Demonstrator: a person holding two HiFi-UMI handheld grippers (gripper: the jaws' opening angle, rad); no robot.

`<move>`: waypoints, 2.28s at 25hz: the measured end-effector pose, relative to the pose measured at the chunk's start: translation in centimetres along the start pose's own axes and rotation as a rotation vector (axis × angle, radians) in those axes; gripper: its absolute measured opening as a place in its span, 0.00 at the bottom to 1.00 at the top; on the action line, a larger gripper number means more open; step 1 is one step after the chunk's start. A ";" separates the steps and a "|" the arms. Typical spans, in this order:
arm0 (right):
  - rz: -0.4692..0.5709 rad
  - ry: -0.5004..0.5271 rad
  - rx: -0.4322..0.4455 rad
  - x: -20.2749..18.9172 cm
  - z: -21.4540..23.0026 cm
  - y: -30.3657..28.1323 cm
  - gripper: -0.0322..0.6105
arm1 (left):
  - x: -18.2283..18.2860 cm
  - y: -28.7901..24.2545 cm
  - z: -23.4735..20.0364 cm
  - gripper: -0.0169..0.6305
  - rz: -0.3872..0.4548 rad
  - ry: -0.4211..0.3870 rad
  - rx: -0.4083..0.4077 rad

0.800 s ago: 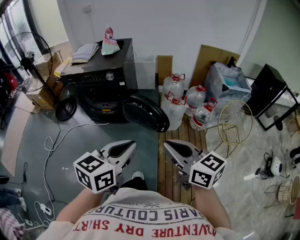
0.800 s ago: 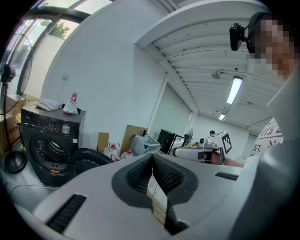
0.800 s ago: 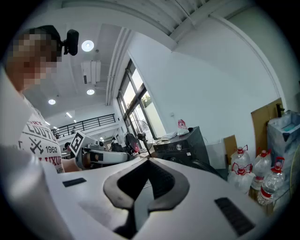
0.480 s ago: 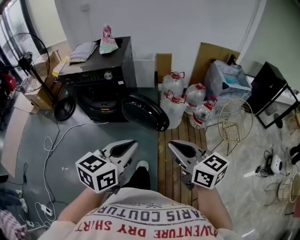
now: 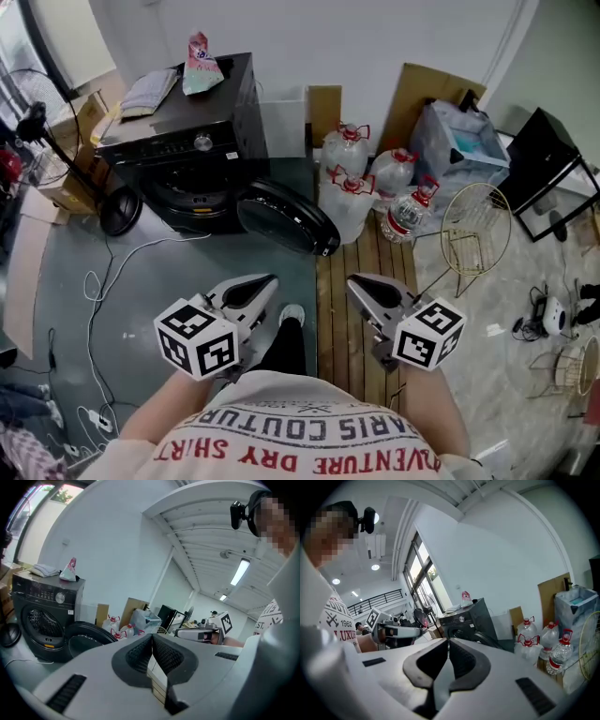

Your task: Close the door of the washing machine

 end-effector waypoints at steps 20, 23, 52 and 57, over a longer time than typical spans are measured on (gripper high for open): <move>-0.428 0.129 -0.173 -5.0 23.0 -15.5 0.32 | -0.5 -15.8 -21.8 0.07 -0.321 0.075 0.022; -0.520 0.176 -0.152 -6.9 25.1 -17.6 0.35 | -1.0 -17.2 -23.8 0.07 -0.355 0.087 0.022; -0.928 0.541 0.023 -15.3 30.5 -25.3 0.18 | -5.1 -18.6 -32.0 0.07 -0.478 0.141 0.088; -0.895 0.525 -0.004 -15.6 30.2 -25.2 0.17 | -5.6 -18.9 -31.3 0.07 -0.494 0.124 0.068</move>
Point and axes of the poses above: the fingertips, and each gripper's own axes: y backward along the fingers, z to its right, x out of its top, the point moved 1 cm from there along y, backward along the fingers, and after that the axes turned 4 degrees about -y, right-handed, at the moved point
